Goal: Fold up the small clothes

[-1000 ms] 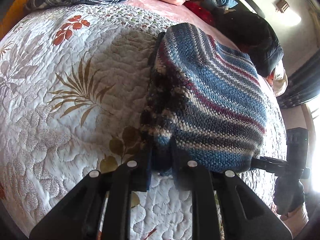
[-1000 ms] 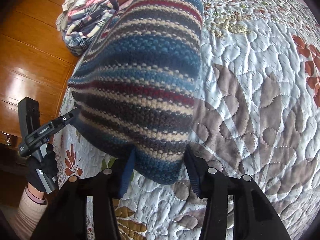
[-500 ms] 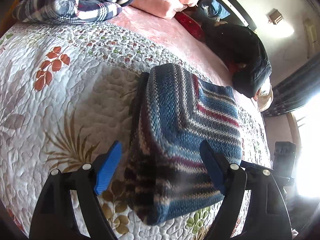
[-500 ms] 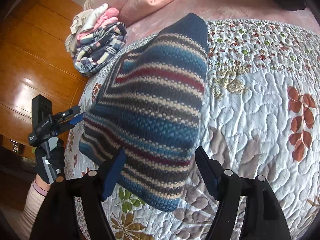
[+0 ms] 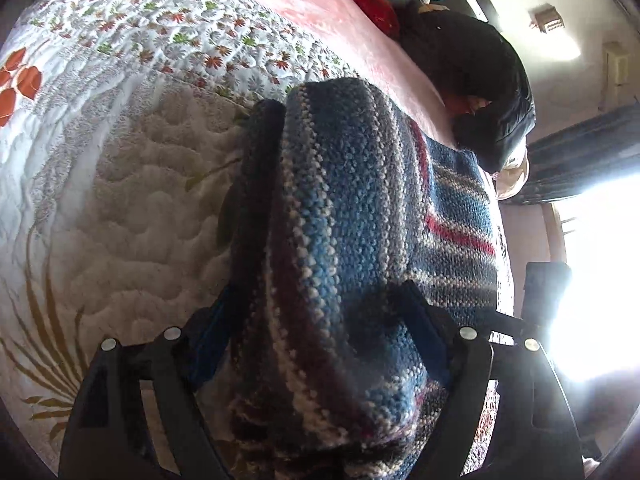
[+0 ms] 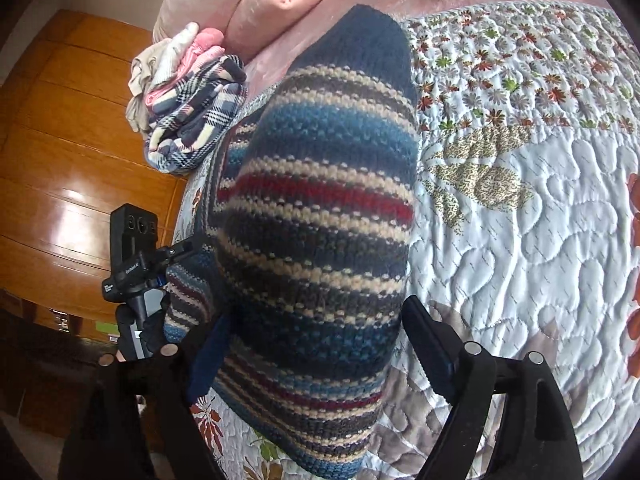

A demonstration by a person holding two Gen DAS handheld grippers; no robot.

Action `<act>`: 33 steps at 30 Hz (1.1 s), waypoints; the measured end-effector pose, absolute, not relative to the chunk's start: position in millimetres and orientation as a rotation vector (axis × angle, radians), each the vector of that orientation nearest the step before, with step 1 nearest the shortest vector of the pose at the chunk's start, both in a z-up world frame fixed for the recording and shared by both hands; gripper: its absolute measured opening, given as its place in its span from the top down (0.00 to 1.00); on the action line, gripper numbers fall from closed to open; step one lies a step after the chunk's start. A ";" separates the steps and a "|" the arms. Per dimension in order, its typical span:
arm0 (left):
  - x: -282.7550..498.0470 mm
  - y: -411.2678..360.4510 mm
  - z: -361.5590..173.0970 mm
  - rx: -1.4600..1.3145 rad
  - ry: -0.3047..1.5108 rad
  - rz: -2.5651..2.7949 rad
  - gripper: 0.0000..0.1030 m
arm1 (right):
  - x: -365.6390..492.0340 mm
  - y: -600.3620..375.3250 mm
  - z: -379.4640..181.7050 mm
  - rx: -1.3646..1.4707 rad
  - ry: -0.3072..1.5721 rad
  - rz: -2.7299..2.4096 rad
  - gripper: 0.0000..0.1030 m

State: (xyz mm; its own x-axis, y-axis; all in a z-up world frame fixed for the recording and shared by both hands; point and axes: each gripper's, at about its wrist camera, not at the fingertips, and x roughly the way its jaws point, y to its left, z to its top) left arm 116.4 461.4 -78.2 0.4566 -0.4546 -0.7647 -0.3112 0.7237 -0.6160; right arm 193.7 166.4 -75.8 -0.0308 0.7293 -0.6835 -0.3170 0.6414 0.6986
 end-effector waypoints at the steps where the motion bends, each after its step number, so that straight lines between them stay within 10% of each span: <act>1: 119.1 458.8 -81.4 -0.795 1.134 -0.107 0.18 | 195.8 170.7 -79.7 0.398 1.369 0.879 0.13; 7: 125.8 449.5 -85.2 -0.761 1.152 -0.100 0.25 | 205.4 196.7 -97.5 0.436 1.413 0.915 0.10; 14: 120.5 428.3 -74.3 -0.746 1.131 -0.095 0.59 | 197.2 188.3 -75.8 0.409 1.355 0.931 0.42; 33: 50.2 216.3 -15.5 -0.756 0.989 -0.305 0.62 | 102.9 8.6 -4.7 0.310 1.294 0.936 0.44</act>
